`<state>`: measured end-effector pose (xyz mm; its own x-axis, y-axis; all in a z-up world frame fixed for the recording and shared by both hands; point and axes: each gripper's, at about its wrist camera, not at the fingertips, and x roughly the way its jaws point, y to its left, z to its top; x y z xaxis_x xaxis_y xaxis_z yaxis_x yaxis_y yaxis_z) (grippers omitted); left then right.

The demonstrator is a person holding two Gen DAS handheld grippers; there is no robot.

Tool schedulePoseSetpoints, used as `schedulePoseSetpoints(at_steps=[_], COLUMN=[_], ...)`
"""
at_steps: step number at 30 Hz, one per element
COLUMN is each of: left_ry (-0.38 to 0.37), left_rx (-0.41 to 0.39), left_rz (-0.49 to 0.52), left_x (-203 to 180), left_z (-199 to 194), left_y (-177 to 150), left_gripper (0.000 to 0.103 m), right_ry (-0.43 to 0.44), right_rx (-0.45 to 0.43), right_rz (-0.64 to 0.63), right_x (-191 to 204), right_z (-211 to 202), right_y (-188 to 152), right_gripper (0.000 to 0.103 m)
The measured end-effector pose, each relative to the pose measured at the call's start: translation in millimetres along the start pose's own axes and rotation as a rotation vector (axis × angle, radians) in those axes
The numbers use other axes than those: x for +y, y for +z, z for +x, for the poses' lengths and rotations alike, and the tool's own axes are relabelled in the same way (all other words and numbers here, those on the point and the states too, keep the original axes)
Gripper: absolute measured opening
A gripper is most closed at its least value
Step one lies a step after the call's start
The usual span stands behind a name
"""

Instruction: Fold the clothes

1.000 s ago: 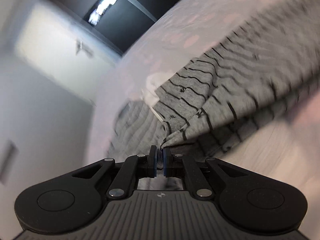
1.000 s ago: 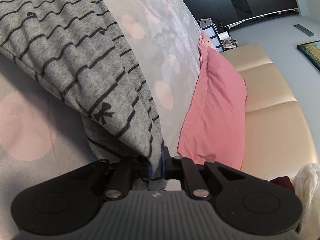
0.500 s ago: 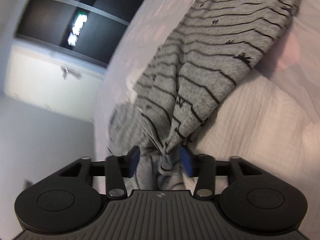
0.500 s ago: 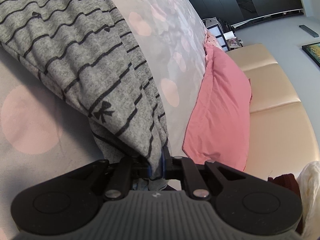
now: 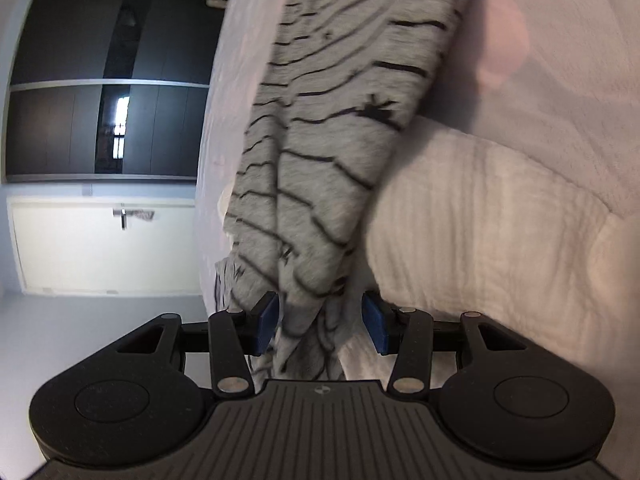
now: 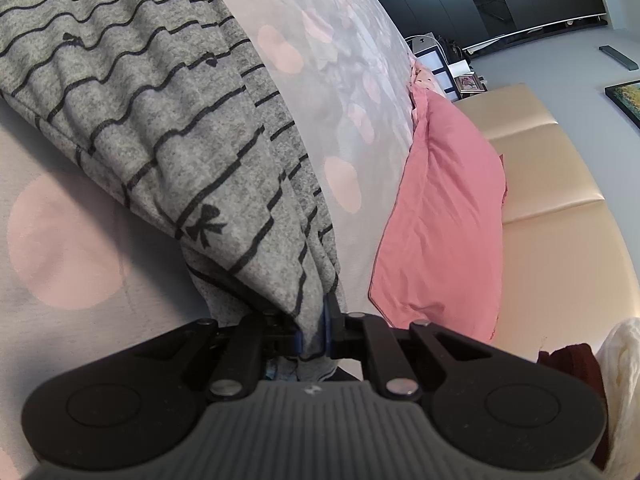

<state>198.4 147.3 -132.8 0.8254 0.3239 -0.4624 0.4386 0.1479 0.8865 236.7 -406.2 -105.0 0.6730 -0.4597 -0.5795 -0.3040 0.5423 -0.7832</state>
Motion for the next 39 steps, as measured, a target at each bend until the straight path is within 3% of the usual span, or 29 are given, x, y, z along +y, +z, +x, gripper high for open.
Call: schedulePoseSetpoints(at_steps=[2,3,5,10,15,21,27,31,35,39], left_ry=[0.000,-0.006,0.000,0.038,0.136,0.254,0.333,0.288,0.268,0.300], left_rx=[0.009,0.025,0.018,0.002,-0.010,0.003,-0.025,-0.003,0.053,0.076], left_rz=[0.021,-0.010,-0.094,-0.301,-0.504,-0.747,-0.774,-0.777,-0.749,-0.759], left_x=[-5,1,19,64,117,180,215,227,210,209], left_z=[7,9,6,-9,-39,-90,-156,-176,-156,-153], left_y=[5,7,8,9,0,-35,-66,-83,-84,-82], left_gripper=[0.028,0.011,0.006,0.004,0.004,0.004,0.004,0.004,0.005,0.005], right_ry=[0.000,-0.001,-0.003,-0.029,-0.085,-0.146,-0.210,-0.174,-0.065,-0.083], right_rx=[0.000,0.000,-0.001,-0.020,-0.070,-0.174,-0.315,-0.354,-0.316,-0.307], right_rz=[0.001,0.002,0.005,0.024,0.064,0.257,0.445,0.509,0.539,0.505], right_x=[0,0,-1,-6,-20,-69,-121,-136,-130,-117], right_z=[1,2,2,-5,-29,-92,-181,-224,-224,-216], right_y=[0,0,0,2,7,13,1,-12,-13,1], right_gripper=[0.011,0.011,0.011,0.011,0.011,0.010,0.011,0.011,0.011,0.011])
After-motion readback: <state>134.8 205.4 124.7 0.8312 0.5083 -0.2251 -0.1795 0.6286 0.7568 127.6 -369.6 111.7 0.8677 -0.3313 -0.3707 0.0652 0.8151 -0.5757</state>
